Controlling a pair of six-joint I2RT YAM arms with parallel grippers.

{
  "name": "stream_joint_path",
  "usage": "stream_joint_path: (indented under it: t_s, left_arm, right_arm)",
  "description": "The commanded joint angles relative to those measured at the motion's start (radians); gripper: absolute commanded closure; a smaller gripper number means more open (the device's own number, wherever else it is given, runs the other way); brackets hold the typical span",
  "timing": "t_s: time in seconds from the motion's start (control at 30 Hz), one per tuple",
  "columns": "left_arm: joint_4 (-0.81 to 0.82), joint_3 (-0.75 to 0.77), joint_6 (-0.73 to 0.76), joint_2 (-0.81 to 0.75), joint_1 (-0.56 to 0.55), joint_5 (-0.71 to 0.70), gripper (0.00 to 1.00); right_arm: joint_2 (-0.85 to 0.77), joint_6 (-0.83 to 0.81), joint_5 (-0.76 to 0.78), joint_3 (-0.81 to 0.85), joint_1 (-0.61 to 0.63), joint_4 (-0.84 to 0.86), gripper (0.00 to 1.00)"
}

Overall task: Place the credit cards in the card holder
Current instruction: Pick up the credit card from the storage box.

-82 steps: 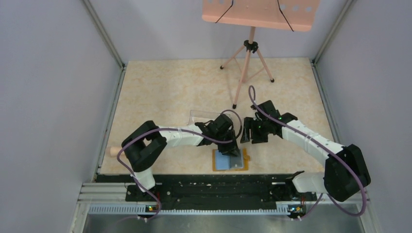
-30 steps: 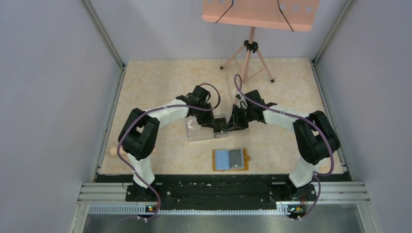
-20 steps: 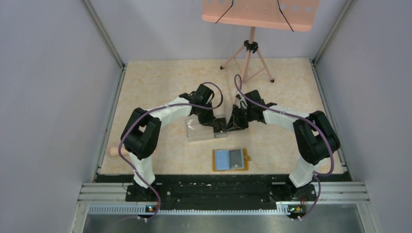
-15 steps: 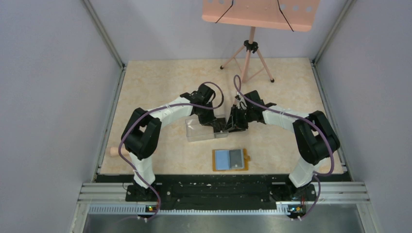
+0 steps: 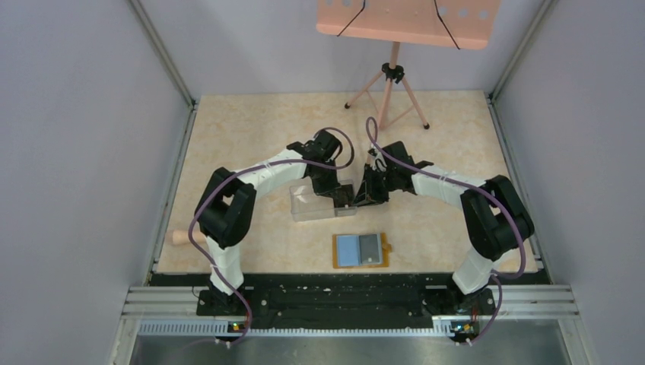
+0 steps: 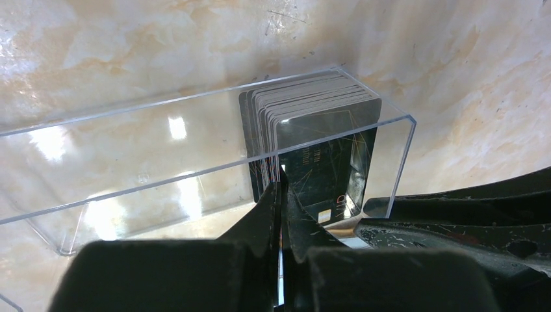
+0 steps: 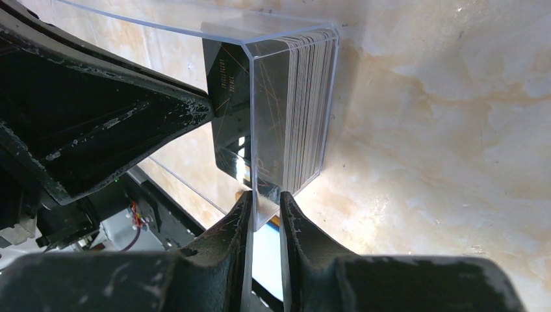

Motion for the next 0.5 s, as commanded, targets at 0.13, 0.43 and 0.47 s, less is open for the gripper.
stream_joint_path:
  t_s: [0.13,0.43,0.47]
  left_arm:
    - [-0.061,0.093,0.033,0.014,-0.035,-0.077,1.00]
    - [-0.150,0.185,0.066,0.045,-0.065,-0.151,0.89]
    - [-0.158,0.194,0.069,0.051,-0.067,-0.157,0.88]
  right_arm:
    - [-0.039,-0.003,-0.050,0.031,0.034,0.017,0.94]
    - [-0.036,-0.007,-0.050,0.025,0.035,0.014,0.95]
    - [-0.037,-0.007,-0.050,0.025,0.035,0.013,0.95]
